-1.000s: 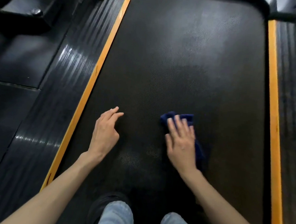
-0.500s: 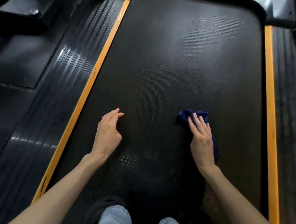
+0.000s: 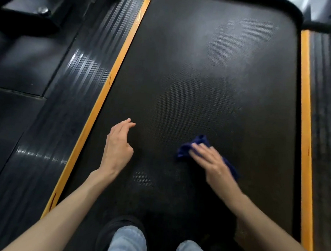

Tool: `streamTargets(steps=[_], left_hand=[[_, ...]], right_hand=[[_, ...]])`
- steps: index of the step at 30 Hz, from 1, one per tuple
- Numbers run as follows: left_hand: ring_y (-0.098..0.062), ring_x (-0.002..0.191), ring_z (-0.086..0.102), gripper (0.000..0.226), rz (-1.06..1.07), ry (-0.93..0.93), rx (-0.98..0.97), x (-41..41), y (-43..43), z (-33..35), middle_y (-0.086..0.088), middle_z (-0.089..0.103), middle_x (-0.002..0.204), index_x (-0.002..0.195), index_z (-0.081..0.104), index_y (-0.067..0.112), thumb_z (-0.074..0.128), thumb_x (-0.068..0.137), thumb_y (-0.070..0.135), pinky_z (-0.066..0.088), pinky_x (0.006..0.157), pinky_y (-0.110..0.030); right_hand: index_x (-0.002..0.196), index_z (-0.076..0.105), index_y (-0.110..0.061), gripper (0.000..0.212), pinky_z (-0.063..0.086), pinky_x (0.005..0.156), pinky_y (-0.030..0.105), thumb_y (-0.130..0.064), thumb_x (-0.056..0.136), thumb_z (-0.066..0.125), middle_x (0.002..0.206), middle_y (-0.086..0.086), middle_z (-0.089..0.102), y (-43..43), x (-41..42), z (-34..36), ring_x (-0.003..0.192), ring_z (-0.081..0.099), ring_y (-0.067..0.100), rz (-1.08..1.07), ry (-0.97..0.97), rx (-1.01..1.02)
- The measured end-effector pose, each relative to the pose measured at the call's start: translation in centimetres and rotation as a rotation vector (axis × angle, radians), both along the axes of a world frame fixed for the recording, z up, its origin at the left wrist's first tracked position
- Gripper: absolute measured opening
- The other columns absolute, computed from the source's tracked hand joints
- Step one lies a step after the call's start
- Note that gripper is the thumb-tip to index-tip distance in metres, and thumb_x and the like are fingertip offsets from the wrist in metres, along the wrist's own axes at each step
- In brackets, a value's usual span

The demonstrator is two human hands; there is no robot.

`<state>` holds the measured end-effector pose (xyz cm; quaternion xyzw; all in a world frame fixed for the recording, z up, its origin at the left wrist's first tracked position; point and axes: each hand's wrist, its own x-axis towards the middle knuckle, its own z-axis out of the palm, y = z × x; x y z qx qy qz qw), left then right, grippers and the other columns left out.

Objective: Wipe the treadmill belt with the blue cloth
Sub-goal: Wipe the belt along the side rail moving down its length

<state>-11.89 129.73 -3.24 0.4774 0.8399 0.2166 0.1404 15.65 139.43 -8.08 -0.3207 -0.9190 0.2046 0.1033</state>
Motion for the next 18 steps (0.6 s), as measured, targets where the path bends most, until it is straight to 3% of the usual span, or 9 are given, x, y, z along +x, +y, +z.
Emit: streamTargets(steps=[3,4,7,9,10,12,15,16,18], left_hand=[[-0.017,0.134,0.032,0.067,-0.033,-0.002,-0.015,0.6,0.1,-0.2,-0.005,0.043,0.141,0.130,0.049,0.008,0.042,0.071,-0.022,0.020,0.110,-0.026],[-0.017,0.134,0.032,0.066,-0.035,0.000,-0.016,0.7,0.2,-0.2,-0.005,0.042,0.142,0.130,0.049,0.008,0.042,0.071,-0.022,0.019,0.109,-0.024],[-0.017,0.134,0.032,0.066,-0.040,0.014,-0.009,0.4,0.6,-0.1,-0.006,0.043,0.141,0.131,0.048,0.008,0.042,0.072,-0.021,0.020,0.108,-0.023],[-0.019,0.133,0.034,0.067,-0.038,0.019,-0.002,0.2,0.7,0.0,-0.007,0.044,0.140,0.131,0.048,0.008,0.042,0.071,-0.022,0.023,0.110,-0.027],[-0.019,0.132,0.034,0.068,-0.037,0.015,-0.003,0.1,0.6,0.0,-0.008,0.044,0.140,0.131,0.048,0.007,0.041,0.070,-0.022,0.025,0.111,-0.029],[-0.020,0.132,0.034,0.069,-0.030,0.006,-0.010,0.1,0.5,-0.1,-0.008,0.044,0.140,0.131,0.047,0.007,0.041,0.069,-0.023,0.025,0.111,-0.030],[-0.019,0.133,0.033,0.068,-0.047,0.003,-0.021,0.6,0.4,-0.4,-0.007,0.043,0.141,0.132,0.047,0.007,0.042,0.070,-0.022,0.024,0.111,-0.030],[-0.019,0.133,0.034,0.068,-0.058,0.001,-0.023,0.8,0.6,-0.6,-0.007,0.043,0.141,0.132,0.047,0.007,0.043,0.071,-0.022,0.023,0.111,-0.029],[-0.018,0.133,0.034,0.066,-0.074,0.004,-0.016,1.1,1.0,-0.7,-0.007,0.044,0.140,0.131,0.048,0.008,0.044,0.072,-0.020,0.022,0.110,-0.026]], right_hand=[[0.128,0.056,-0.009,0.069,0.018,0.115,0.033,0.023,0.067,0.054,0.138,0.004,0.048,-2.4,-1.4,0.1,0.131,0.039,0.021,-0.212,0.052,-0.061],[0.129,0.055,-0.010,0.065,0.016,0.116,0.032,0.018,0.070,0.053,0.137,0.004,0.049,-4.5,-2.5,-0.2,0.131,0.039,0.020,-0.120,0.088,-0.065],[0.139,0.042,-0.018,0.050,0.015,0.115,0.033,-0.007,0.090,0.041,0.145,0.002,0.042,-9.0,-3.3,-0.9,0.137,0.032,0.017,0.527,0.010,-0.002],[0.139,0.043,-0.017,0.042,0.016,0.115,0.033,-0.017,0.099,0.031,0.146,0.001,0.042,-6.2,-2.3,-0.9,0.137,0.031,0.016,0.671,0.001,0.040],[0.137,0.047,-0.015,0.041,0.016,0.114,0.033,-0.016,0.101,0.029,0.144,0.003,0.044,-4.4,-2.0,-0.9,0.136,0.033,0.018,0.610,0.022,0.048],[0.133,0.051,-0.009,0.044,0.019,0.114,0.036,0.001,0.091,0.044,0.141,0.008,0.046,-0.8,-1.7,-0.8,0.132,0.039,0.024,0.274,0.037,0.066],[0.133,0.051,-0.005,0.073,0.024,0.113,0.040,0.023,0.065,0.057,0.139,0.013,0.048,0.5,-3.5,-0.2,0.131,0.042,0.028,-0.229,0.037,0.015],[0.131,0.053,-0.004,0.070,0.022,0.113,0.039,0.022,0.066,0.054,0.136,0.015,0.051,-0.7,-4.1,-0.1,0.130,0.042,0.028,-0.212,0.076,0.000],[0.130,0.053,-0.007,0.055,0.019,0.113,0.035,0.009,0.077,0.046,0.137,0.013,0.051,-4.5,-4.2,-0.4,0.130,0.039,0.025,0.156,0.095,0.008]])
